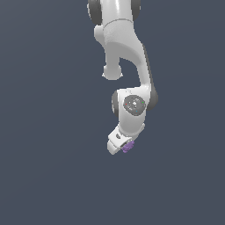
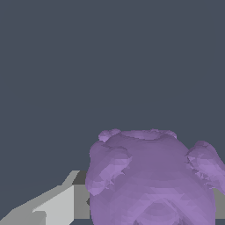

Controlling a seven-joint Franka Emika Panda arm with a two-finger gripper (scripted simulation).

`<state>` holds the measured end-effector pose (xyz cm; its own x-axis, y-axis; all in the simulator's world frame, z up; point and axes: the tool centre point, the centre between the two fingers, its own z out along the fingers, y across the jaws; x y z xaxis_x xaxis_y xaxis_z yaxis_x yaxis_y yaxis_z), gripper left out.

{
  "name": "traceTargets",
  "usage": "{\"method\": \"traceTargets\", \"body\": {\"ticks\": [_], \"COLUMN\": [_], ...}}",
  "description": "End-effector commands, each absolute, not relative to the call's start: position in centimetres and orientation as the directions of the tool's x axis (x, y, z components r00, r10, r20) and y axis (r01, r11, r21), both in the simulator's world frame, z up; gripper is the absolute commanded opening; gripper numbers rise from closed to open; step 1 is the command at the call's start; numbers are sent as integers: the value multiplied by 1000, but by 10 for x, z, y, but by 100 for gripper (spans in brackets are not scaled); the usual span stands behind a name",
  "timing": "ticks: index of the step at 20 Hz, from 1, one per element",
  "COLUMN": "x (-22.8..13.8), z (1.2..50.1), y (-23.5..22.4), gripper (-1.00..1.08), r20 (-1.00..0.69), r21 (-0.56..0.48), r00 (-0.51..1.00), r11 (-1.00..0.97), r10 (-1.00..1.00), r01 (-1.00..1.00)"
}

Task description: Pick up the object and move it to a goal position.

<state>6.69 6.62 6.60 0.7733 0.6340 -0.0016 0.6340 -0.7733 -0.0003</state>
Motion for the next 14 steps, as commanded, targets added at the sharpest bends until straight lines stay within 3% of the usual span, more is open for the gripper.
{"method": "traceTargets", "body": {"ticks": [1,14], "x": [58,1], "z": [79,165], "y": [83,189], "gripper": [-100,-100], "r20": [-1,-1], "r21": [1,2], "r00": [772,772], "r11": [-772,-772], "r10": [635,635], "r01": [635,635]}}
